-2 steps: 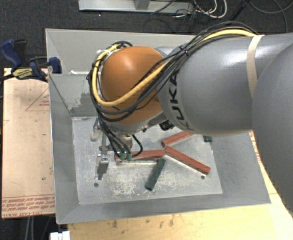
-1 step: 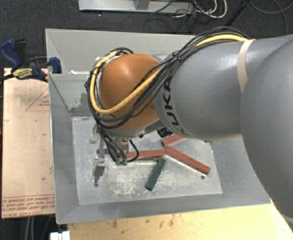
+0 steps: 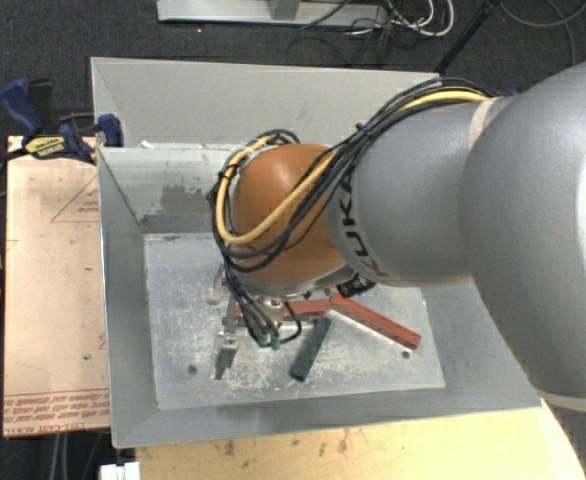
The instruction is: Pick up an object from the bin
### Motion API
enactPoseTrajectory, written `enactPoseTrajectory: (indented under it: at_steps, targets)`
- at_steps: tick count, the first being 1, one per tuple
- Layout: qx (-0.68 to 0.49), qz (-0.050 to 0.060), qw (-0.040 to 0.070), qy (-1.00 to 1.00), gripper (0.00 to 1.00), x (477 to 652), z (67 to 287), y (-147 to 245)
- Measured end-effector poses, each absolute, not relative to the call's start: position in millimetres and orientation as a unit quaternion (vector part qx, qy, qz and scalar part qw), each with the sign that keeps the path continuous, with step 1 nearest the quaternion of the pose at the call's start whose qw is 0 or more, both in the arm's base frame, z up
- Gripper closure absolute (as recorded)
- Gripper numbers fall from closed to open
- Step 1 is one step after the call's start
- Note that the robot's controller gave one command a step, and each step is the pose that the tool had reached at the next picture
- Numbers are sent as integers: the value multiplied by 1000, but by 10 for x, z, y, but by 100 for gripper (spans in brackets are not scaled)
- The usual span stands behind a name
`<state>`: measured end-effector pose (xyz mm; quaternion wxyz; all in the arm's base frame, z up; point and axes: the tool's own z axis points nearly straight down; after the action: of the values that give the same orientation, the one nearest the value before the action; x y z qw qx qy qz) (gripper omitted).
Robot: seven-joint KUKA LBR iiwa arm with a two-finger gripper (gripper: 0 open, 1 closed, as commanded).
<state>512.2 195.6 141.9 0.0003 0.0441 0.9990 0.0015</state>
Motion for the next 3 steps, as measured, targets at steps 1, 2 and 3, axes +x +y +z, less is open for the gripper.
enactPoseTrajectory:
  at_steps: [1,2,3]
  targets:
    - [61,-1,2,998,0,5328,994,1803]
    - [95,0,-2,996,0,5218,965,1675]
    - [-12,1,1,1000,0,5399,891,1598]
